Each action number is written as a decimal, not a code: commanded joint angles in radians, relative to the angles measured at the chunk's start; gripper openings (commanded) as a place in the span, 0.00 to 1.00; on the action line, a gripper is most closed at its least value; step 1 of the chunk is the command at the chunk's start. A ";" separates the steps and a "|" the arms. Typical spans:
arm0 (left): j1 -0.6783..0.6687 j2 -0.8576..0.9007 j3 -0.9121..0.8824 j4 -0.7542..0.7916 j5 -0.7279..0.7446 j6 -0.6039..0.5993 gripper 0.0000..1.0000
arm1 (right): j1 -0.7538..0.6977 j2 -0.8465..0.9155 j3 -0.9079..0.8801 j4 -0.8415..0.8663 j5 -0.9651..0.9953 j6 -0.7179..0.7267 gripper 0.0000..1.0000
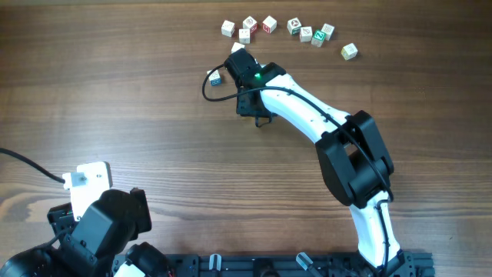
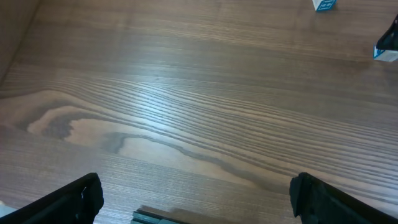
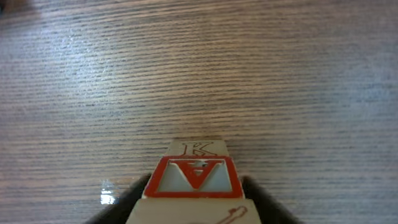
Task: Form a tower
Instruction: 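Open the right gripper and lift it off the stack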
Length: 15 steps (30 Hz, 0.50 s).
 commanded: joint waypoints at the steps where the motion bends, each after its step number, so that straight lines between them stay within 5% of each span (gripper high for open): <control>1: 0.000 -0.003 -0.003 0.001 -0.010 -0.020 1.00 | -0.005 0.022 0.008 -0.002 0.020 0.003 0.57; 5: 0.000 -0.003 -0.003 0.001 -0.010 -0.020 1.00 | -0.005 0.021 0.009 0.000 0.020 0.003 0.73; 6: 0.000 -0.003 -0.003 0.001 -0.010 -0.020 1.00 | -0.005 0.021 0.031 -0.022 0.015 -0.002 0.92; 7: 0.000 -0.003 -0.003 0.001 -0.010 -0.020 1.00 | -0.005 0.020 0.058 -0.053 0.016 -0.002 1.00; 15: 0.000 -0.003 -0.003 0.001 -0.010 -0.020 1.00 | -0.005 -0.117 0.297 -0.313 0.016 -0.001 1.00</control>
